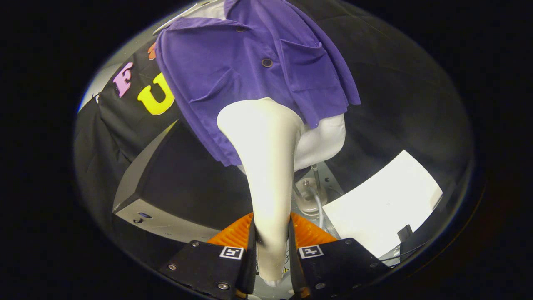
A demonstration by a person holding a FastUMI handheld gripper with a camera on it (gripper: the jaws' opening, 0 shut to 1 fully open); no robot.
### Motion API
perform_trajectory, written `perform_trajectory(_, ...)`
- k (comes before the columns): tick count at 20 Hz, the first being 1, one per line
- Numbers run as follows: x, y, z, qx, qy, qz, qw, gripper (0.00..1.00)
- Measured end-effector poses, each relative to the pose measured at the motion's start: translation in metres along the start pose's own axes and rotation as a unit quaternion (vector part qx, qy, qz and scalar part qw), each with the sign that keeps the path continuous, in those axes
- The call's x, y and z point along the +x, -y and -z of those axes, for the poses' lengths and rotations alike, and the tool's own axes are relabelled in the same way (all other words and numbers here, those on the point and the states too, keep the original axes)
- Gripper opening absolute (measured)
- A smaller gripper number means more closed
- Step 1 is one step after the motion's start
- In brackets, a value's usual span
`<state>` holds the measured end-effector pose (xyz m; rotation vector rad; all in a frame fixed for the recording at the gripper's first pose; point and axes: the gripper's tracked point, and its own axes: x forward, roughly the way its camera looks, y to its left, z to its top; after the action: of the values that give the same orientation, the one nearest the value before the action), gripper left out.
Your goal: Iron the clothes twice with a garment steamer, once on the left side and once on the right side.
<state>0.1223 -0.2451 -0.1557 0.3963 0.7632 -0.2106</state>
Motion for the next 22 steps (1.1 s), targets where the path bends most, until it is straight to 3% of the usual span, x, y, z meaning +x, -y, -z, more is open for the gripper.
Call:
perform_trajectory(7, -0.074, -0.065, 0.026, -0.031, 0.04, -0.046, 0.998, 0.34)
perform_trajectory(14, -0.151, -0.126, 0.04, -0.09, 0.105, -0.085, 0.987, 0.34)
perform_trajectory(22, -0.179, -0.188, 0.076, -0.145, 0.122, -0.129, 0.973, 0.34)
